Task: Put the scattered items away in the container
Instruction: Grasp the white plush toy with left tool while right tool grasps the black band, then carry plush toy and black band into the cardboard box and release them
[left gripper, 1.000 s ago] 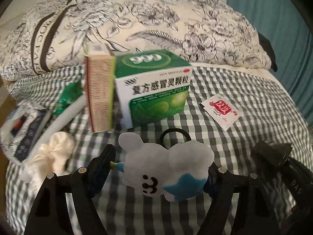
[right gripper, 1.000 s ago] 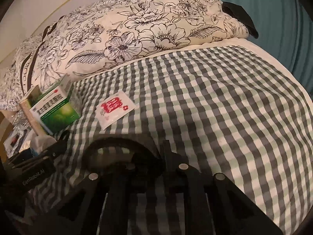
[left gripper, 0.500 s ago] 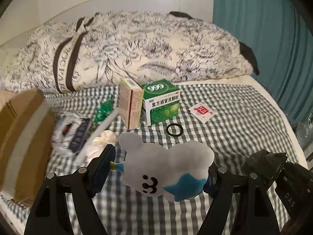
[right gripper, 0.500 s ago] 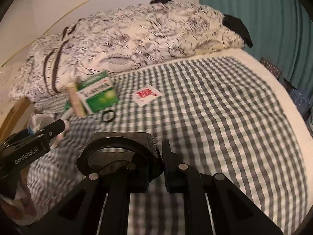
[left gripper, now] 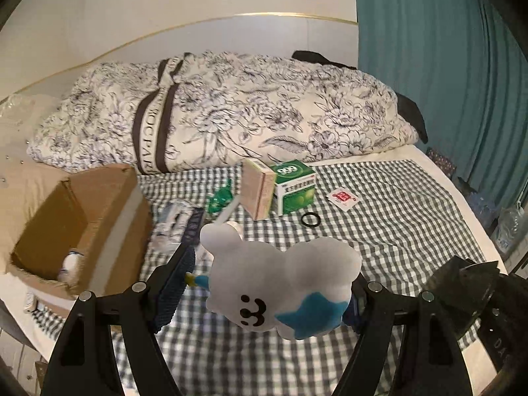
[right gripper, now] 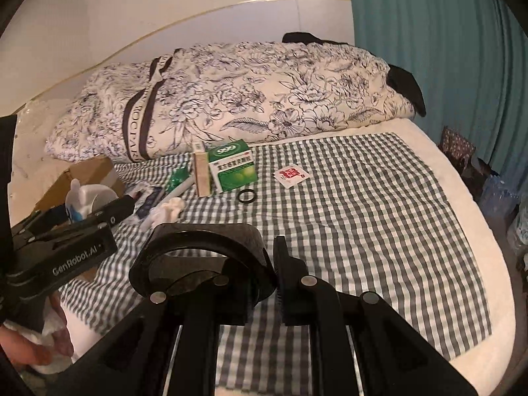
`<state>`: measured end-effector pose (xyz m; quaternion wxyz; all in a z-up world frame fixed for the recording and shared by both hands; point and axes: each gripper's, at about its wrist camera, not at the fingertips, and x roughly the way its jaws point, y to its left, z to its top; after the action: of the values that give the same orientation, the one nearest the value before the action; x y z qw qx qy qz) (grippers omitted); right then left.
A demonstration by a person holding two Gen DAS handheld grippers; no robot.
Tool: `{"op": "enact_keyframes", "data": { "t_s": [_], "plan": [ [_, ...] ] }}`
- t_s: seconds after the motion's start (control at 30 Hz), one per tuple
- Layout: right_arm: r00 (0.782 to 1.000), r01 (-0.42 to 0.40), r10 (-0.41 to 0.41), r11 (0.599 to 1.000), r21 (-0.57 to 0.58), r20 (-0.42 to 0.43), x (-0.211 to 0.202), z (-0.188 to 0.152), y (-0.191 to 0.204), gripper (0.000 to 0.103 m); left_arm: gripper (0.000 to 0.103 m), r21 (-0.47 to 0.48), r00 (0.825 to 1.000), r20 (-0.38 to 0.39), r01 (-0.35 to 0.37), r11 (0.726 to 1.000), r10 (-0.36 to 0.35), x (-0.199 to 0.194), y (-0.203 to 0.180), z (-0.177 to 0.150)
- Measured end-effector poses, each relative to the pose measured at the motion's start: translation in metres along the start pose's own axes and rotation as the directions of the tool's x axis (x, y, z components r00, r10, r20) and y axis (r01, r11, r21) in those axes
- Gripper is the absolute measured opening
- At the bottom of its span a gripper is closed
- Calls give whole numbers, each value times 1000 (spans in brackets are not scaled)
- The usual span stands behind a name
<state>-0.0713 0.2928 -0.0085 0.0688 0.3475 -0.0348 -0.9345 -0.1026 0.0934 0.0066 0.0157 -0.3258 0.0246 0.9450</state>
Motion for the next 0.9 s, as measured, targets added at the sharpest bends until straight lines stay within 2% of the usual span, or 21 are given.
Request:
{"op": "enact_keyframes", "data": {
  "t_s": [0.43,0.7,0.9],
  "plan": [
    [999,-17,20,998,-62,50,-43,-2,58,11,79,-61,999,33,-34,998,36,-45,69,-16],
    [998,-53,58,990,-127,39,-42,-6,115,11,79,-97,998,33,-55,994,58,-54,115,-21],
    [996,-82,89,981,-174,28,-32,1,163,11,79,-138,995,25,-97,986,101,-52,165,-20]
  ]
}}
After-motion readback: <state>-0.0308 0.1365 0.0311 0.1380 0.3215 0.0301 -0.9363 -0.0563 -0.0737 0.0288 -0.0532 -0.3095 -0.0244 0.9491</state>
